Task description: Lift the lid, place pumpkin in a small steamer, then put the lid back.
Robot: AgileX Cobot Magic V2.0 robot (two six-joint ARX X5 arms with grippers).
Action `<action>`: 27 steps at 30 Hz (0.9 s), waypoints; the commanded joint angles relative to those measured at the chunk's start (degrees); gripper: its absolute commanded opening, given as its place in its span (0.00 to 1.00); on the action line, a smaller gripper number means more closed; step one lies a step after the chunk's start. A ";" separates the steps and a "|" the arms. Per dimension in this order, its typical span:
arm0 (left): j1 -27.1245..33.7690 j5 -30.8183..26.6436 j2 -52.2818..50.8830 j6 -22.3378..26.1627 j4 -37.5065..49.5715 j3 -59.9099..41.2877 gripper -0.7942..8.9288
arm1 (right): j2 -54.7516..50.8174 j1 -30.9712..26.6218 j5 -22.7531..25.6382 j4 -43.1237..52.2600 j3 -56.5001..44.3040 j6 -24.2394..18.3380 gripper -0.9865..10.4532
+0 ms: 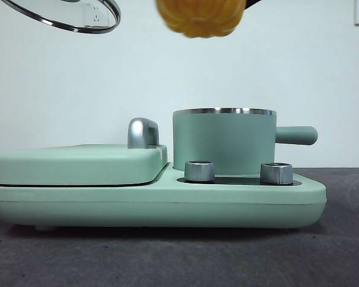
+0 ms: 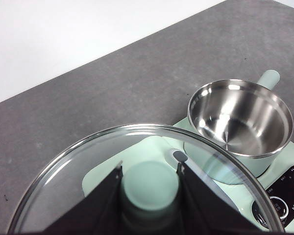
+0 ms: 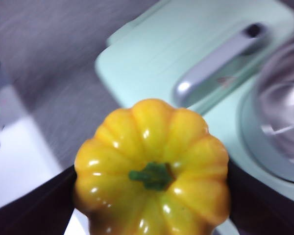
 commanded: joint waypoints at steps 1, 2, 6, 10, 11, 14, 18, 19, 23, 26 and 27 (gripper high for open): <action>-0.11 0.09 0.13 0.39 1.49 0.77 0.09 | 2.60 -2.95 0.09 -0.07 3.13 1.84 0.40; -0.11 0.09 0.15 0.39 1.46 0.77 0.09 | 3.39 -4.44 0.07 -0.02 3.80 1.57 0.40; -0.11 0.11 0.15 0.39 1.27 0.77 0.09 | 7.80 -9.18 -0.26 0.15 6.25 -1.16 0.40; -0.11 0.09 0.15 0.39 1.27 0.77 0.09 | 13.20 -12.72 -0.20 0.17 8.72 -4.46 0.40; -0.11 0.09 0.15 0.39 1.27 0.77 0.09 | 14.32 -13.31 -0.13 0.15 9.35 -4.96 0.40; -0.11 0.09 0.15 0.39 1.27 0.77 0.09 | 17.97 -14.91 -0.15 0.98 11.37 -6.27 0.40; -0.11 0.09 0.15 0.39 1.27 0.77 0.09 | 22.27 -16.48 -0.15 2.64 13.97 -7.63 0.40; -0.11 0.09 0.13 0.39 1.27 0.77 0.09 | 23.17 -16.76 -0.15 2.99 14.49 -7.63 0.40; -0.11 0.09 0.13 0.39 1.29 0.77 0.09 | 26.93 -17.88 -0.15 3.02 16.63 -7.82 0.40; -0.11 0.09 0.15 0.39 1.29 0.77 0.09 | 29.14 -18.45 -0.15 2.95 17.62 -8.26 0.40; -0.11 0.09 0.15 0.39 1.29 0.77 0.09 | 29.75 -18.53 -0.13 2.95 17.84 -8.39 0.40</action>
